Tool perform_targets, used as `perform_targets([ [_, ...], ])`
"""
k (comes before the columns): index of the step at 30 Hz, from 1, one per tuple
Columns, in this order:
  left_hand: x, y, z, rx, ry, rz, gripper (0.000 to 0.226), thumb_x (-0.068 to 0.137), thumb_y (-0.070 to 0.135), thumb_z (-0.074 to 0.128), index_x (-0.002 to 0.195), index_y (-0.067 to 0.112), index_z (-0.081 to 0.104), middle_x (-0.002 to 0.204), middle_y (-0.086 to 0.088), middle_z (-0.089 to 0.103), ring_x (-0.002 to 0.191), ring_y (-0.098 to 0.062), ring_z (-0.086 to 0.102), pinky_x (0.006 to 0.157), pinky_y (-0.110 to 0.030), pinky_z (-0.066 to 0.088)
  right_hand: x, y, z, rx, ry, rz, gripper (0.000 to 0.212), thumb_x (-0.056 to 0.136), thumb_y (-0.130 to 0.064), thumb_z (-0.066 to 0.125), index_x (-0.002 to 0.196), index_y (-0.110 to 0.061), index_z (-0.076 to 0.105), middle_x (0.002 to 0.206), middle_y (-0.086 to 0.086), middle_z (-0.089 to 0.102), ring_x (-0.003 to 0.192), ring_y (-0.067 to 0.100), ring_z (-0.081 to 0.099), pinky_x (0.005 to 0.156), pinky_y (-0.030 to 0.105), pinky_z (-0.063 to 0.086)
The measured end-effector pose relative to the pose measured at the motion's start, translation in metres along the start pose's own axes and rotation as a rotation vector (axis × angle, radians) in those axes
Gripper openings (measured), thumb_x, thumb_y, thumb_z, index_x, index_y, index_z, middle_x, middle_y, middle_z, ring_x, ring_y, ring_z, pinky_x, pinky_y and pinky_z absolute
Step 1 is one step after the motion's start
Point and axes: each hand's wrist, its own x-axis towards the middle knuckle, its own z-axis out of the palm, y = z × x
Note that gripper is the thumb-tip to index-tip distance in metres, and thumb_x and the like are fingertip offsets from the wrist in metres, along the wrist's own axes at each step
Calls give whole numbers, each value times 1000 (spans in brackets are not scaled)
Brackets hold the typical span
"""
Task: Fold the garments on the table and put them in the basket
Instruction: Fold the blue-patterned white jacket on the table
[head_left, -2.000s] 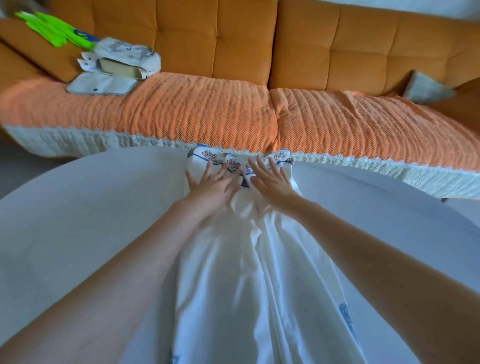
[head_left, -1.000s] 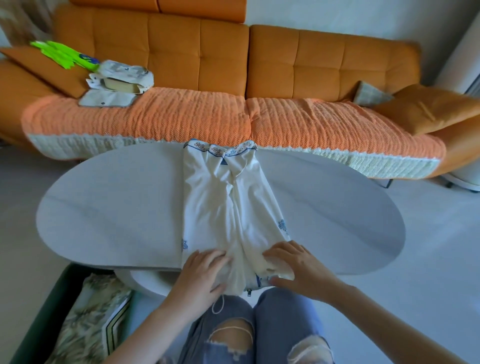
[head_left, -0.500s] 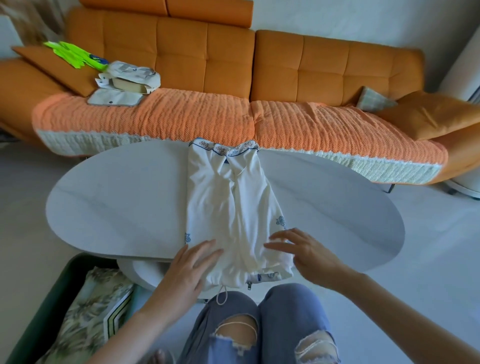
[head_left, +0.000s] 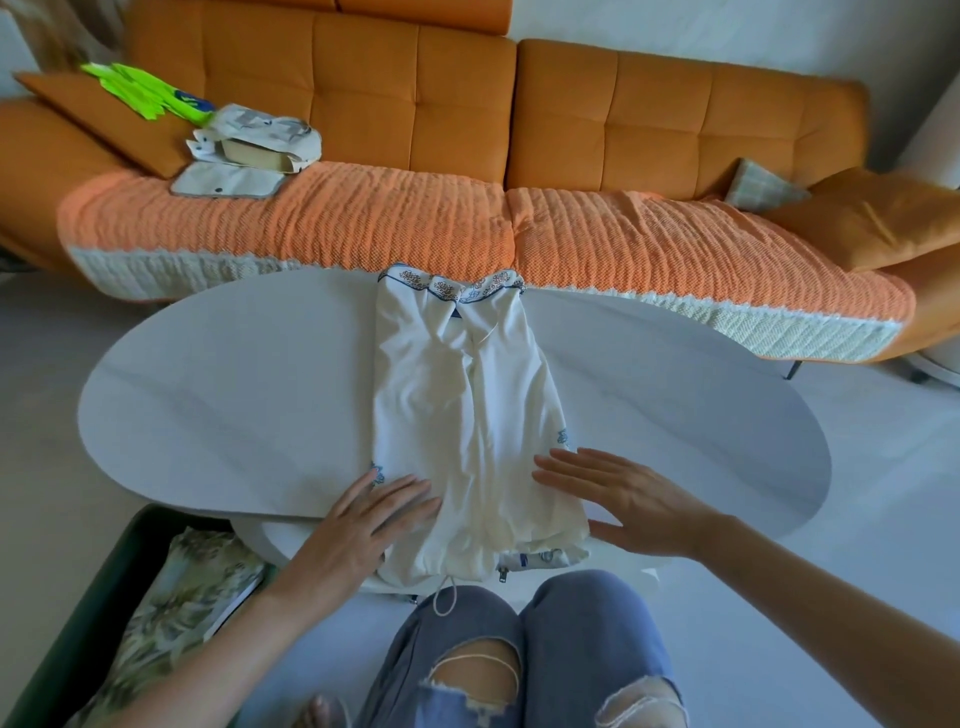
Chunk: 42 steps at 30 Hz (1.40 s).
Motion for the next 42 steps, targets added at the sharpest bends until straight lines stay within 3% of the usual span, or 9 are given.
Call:
perform_targets([
  [11,3,-4,-6,-285,251,93,27,90,27,46,106,24,68,120,9,63,111,-6,57,107,-23,35,7,-2,16,121,224,-163,47,101,-41,29,117,-14,65,133,-2,56,127,17,50,107,37,38],
  [14,12,3,-19,-727,320,-336,29,82,34,46,101,45,64,96,25,68,91,7,62,85,-11,46,17,-6,9,411,275,315,43,91,-58,36,97,-33,70,100,0,72,94,13,65,87,38,52],
  [17,48,-11,-33,-949,496,-722,15,91,33,50,82,33,63,64,4,59,60,-3,51,58,-20,39,55,0,-16,898,420,660,32,93,-34,51,65,-23,59,57,-9,61,60,-3,50,66,31,44],
  [19,76,-34,-38,-980,460,-938,29,96,26,50,68,15,50,59,-5,41,56,-13,37,56,-29,28,86,9,-35,1087,453,789,31,96,-32,48,72,-17,61,63,-10,61,63,3,54,69,27,44],
  [24,96,-79,-26,-1173,245,-1270,44,87,48,49,78,7,63,85,-17,66,77,-27,60,71,-34,45,117,39,-15,1075,181,1126,66,87,-62,44,101,-1,64,92,18,65,86,26,60,81,35,45],
  [27,93,-81,-29,-1197,201,-1192,54,62,65,61,74,13,64,80,-10,67,72,-22,61,70,-32,44,110,38,-9,1071,240,1065,51,81,-48,65,92,2,64,78,17,62,71,20,54,67,29,45],
  [32,93,-62,-23,-1021,224,-979,31,80,18,70,108,13,57,100,-3,68,87,-22,67,83,-41,54,106,38,3,917,340,994,17,87,-10,63,96,5,63,70,11,56,58,19,48,55,27,37],
  [37,90,-55,-27,-927,356,-916,42,87,10,62,126,17,49,109,3,63,96,-19,62,83,-31,48,96,42,7,776,364,995,11,92,-7,53,96,-2,62,82,22,66,63,24,54,56,26,37],
  [42,71,-53,-26,-859,191,-854,54,89,16,62,137,15,38,125,2,57,108,-17,58,92,-32,45,73,23,7,617,211,959,14,95,-11,49,101,-4,60,85,14,64,64,24,54,55,26,38],
])
